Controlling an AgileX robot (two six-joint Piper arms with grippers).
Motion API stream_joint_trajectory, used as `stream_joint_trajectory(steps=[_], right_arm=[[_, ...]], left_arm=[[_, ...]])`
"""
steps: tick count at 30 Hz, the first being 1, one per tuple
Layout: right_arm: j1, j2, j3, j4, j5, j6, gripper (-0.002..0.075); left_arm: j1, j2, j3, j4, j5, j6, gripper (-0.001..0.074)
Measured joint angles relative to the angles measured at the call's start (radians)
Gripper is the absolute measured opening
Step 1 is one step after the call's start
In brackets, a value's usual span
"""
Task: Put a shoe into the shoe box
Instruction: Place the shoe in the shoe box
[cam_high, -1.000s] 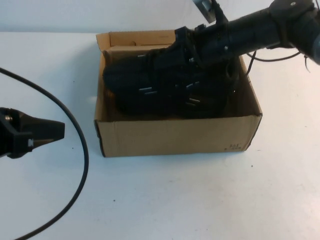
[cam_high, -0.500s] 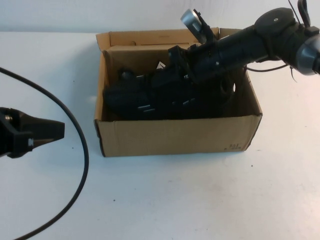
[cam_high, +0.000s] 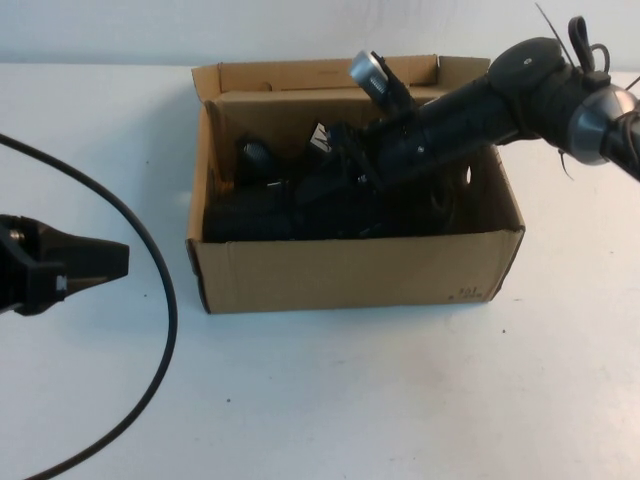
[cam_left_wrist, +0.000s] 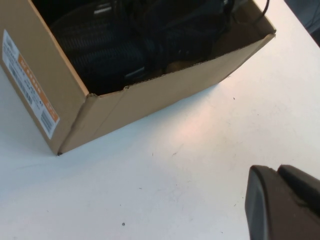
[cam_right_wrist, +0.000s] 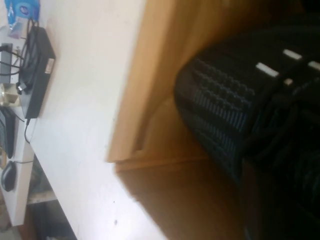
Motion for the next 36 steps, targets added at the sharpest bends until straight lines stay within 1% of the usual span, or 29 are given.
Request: stream_joint_trajectory(steps=[11,13,15,17,19,21,22,25,36], right_arm=[[0.0,0.037,0.0,0.012,-0.007,0.026,0.0041],[0.0,0.037,0.0,0.012,-0.007,0.03,0.0062],[0.0,0.037,0.0,0.012,-0.007,0.032,0.0119],[0.0,0.037,-0.001,0.014,0.0,0.033,0.0197],[0.002,0.037,-0.001,0.012,0.011,0.036,0.0292],[0.002,0.037,-0.001,0.004,0.019,0.037,0.0357],[0.002,0.036,-0.001,0.001,0.024,0.038,0.0377],[0.002,0.034,-0.001,-0.004,0.031,0.04,0.0393],[0.003,-0.05,-0.001,-0.043,0.031,0.044,0.0395]], left_arm=[[0.0,0.0,0.0,0.0,0.0,-0.001,-0.0001],[0.0,0.0,0.0,0.0,0.0,-0.001,-0.0001],[0.0,0.0,0.0,0.0,0.0,-0.001,-0.0001],[0.0,0.0,0.0,0.0,0.0,-0.001,-0.0001],[0.0,0.0,0.0,0.0,0.0,-0.002,-0.0001],[0.0,0.0,0.0,0.0,0.002,-0.004,-0.0001],[0.0,0.0,0.0,0.0,0.002,-0.004,-0.0001],[0.0,0.0,0.0,0.0,0.006,-0.005,-0.0001],[0.0,0.0,0.0,0.0,0.013,-0.008,-0.0001]])
